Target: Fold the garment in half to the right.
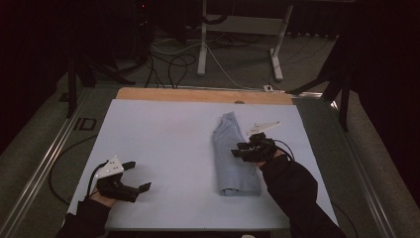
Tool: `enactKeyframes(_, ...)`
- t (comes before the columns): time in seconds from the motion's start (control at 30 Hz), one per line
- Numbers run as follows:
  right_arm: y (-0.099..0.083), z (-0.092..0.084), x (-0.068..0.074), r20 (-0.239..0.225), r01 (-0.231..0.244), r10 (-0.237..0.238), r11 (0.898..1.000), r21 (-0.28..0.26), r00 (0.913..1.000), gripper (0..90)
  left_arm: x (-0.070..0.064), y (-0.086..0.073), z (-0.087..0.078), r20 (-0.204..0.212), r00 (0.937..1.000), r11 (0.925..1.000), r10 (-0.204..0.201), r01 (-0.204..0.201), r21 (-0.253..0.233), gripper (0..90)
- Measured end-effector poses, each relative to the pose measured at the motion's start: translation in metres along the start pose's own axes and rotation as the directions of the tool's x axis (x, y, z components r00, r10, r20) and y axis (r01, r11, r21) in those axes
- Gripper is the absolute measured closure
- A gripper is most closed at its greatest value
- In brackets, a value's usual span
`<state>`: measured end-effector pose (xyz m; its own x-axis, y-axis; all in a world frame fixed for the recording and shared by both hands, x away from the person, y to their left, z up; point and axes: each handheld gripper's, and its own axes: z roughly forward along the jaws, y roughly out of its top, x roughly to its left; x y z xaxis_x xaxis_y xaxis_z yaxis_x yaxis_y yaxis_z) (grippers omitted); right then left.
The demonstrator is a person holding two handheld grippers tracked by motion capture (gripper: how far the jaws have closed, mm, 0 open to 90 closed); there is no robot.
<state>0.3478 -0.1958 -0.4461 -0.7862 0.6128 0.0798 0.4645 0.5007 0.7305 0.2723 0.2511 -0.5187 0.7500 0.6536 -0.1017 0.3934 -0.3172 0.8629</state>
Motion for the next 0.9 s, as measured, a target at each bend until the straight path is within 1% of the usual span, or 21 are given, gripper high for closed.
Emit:
enactKeyframes(0.03,-0.002,-0.001,0.012,-0.038,0.017,-0.017,1.0,-0.002,0.9991,70.8,0.0,0.0,-0.001,-0.002,1.0,1.0,-0.001,0.001,-0.003,0.3)
enactKeyframes(0.07,-0.004,-0.001,0.017,-0.053,0.028,-0.028,1.0,0.0,0.9982,73.7,0.0,0.0,-0.001,-0.002,1.0,1.0,-0.001,0.001,-0.003,0.4)
enactKeyframes(0.1,-0.004,-0.001,0.017,-0.053,0.028,-0.028,1.0,0.0,0.9982,73.7,0.0,0.0,-0.001,-0.001,1.0,1.0,0.0,0.0,-0.002,0.4)
enactKeyframes(0.13,-0.005,0.0,0.022,-0.065,0.047,-0.046,0.999,0.006,0.9968,77.6,0.0,0.0,-0.001,0.0,1.0,1.0,0.002,-0.002,-0.002,0.4)
enactKeyframes(0.2,-0.012,0.002,0.033,-0.078,0.077,-0.075,0.997,0.017,0.9941,90.0,0.001,0.0,-0.001,0.002,1.0,1.0,-0.001,0.001,-0.002,0.3)
enactKeyframes(0.27,-0.019,0.007,0.037,-0.061,0.104,-0.102,0.994,0.04,0.9929,90.0,0.001,-0.001,0.0,0.005,1.0,1.0,0.0,0.0,0.001,0.3)
enactKeyframes(0.3,-0.022,0.01,0.036,-0.074,0.114,-0.11,0.992,0.055,0.9912,90.0,0.001,-0.001,0.0,0.005,1.0,1.0,0.0,0.0,0.001,0.4)
enactKeyframes(0.33,-0.022,0.01,0.036,-0.074,0.114,-0.11,0.992,0.055,0.9912,90.0,0.001,-0.001,0.0,0.004,1.0,1.0,-0.003,0.003,0.001,0.4)
enactKeyframes(0.37,-0.028,0.018,0.035,-0.074,0.119,-0.113,0.989,0.084,0.9908,90.0,0.001,-0.001,0.0,0.005,1.0,1.0,-0.008,0.008,-0.002,0.4)
enactKeyframes(0.4,-0.028,0.018,0.035,-0.074,0.119,-0.113,0.989,0.084,0.9908,90.0,0.001,-0.001,0.0,0.007,0.9999,0.9999,-0.01,0.01,-0.003,0.4)
enactKeyframes(0.43,-0.031,0.022,0.033,-0.086,0.121,-0.113,0.988,0.092,0.9898,90.0,0.001,-0.001,0.0,0.005,1.0,1.0,-0.007,0.007,0.0,0.3)
enactKeyframes(0.47,-0.036,0.03,0.031,-0.097,0.114,-0.103,0.987,0.115,0.99,90.0,0.0,-0.001,0.001,0.007,1.0,1.0,-0.002,0.002,0.003,0.4)
enactKeyframes(0.53,-0.038,0.033,0.031,-0.101,0.116,-0.103,0.986,0.124,0.9895,90.0,0.001,-0.001,0.001,0.007,1.0,1.0,-0.007,0.007,0.003,0.3)
enactKeyframes(0.57,-0.042,0.038,0.031,-0.108,0.122,-0.107,0.983,0.14,0.9884,90.0,0.001,-0.001,0.001,0.006,0.9999,1.0,-0.009,0.009,0.001,0.4)
enactKeyframes(0.6,-0.044,0.039,0.031,-0.115,0.117,-0.101,0.983,0.144,0.9882,90.0,0.001,-0.001,0.001,0.007,0.9999,1.0,-0.008,0.008,0.002,0.3)
enactKeyframes(0.63,-0.046,0.041,0.031,-0.119,0.123,-0.105,0.981,0.151,0.9873,90.0,0.001,-0.001,0.001,0.007,1.0,1.0,-0.006,0.006,0.004,0.3)
enactKeyframes(0.67,-0.049,0.043,0.032,-0.124,0.115,-0.096,0.981,0.157,0.9876,90.0,0.001,-0.001,0.001,0.008,0.9999,1.0,-0.007,0.007,0.003,0.3)
enactKeyframes(0.7,-0.051,0.044,0.033,-0.137,0.123,-0.102,0.98,0.156,0.9853,90.0,0.001,-0.001,0.001,0.009,0.9999,0.9999,-0.01,0.01,0.001,0.3)
enactKeyframes(0.8,-0.056,0.045,0.037,-0.142,0.112,-0.089,0.98,0.162,0.9858,90.0,0.0,-0.001,0.001,0.009,1.0,1.0,-0.002,0.002,0.004,0.4)
enactKeyframes(0.83,-0.056,0.044,0.038,-0.143,0.127,-0.104,0.979,0.16,0.9842,90.0,0.0,-0.001,0.001,0.009,1.0,1.0,-0.002,0.002,0.004,0.4)
enactKeyframes(0.9,-0.058,0.044,0.039,-0.151,0.123,-0.1,0.98,0.158,0.9836,90.0,0.001,-0.001,0.001,0.007,0.9999,1.0,-0.008,0.008,0.0,0.3)
